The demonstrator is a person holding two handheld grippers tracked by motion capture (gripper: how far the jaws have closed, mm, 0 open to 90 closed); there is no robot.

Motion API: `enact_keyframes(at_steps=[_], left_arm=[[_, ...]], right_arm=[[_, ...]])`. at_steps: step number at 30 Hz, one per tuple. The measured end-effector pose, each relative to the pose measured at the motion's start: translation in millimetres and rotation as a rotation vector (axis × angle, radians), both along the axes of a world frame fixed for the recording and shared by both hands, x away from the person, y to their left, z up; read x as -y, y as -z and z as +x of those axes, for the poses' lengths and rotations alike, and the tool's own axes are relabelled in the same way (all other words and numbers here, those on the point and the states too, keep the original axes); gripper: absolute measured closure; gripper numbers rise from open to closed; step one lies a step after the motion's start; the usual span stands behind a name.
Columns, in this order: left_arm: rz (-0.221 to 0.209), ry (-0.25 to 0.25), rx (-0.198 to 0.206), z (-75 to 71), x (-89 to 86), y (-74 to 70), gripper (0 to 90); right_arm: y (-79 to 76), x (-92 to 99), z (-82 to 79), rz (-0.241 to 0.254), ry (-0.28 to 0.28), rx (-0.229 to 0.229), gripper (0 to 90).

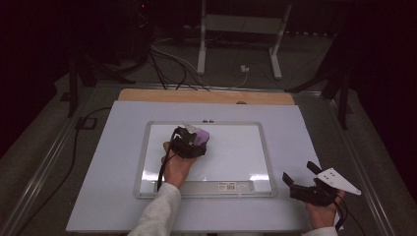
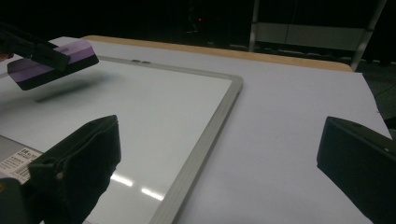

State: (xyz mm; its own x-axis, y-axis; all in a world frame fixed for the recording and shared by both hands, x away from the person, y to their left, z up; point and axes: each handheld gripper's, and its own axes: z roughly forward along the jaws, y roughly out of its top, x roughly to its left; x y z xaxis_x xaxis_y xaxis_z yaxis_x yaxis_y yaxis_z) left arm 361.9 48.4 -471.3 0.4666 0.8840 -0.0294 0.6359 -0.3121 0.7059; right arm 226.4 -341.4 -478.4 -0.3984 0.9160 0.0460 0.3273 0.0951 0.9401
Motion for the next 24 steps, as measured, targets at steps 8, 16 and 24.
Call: enact_keyframes(at_steps=[8, 16, 24], left_arm=[[-0.003, -0.013, 0.015, -2.7, -6.8, -5.0, 41.8], [-0.006, -0.028, 0.028, -4.1, -16.4, -8.8, 41.8], [-0.013, -0.045, 0.038, -5.7, -23.5, -11.4, 41.8]], right_arm=[[0.2, 0.6, 0.0, 0.003, 0.001, 0.000, 0.1], [0.2, 0.1, 0.1, -0.001, 0.002, -0.001, 0.0], [0.3, 0.6, 0.2, 0.002, 0.004, -0.001, 0.1]])
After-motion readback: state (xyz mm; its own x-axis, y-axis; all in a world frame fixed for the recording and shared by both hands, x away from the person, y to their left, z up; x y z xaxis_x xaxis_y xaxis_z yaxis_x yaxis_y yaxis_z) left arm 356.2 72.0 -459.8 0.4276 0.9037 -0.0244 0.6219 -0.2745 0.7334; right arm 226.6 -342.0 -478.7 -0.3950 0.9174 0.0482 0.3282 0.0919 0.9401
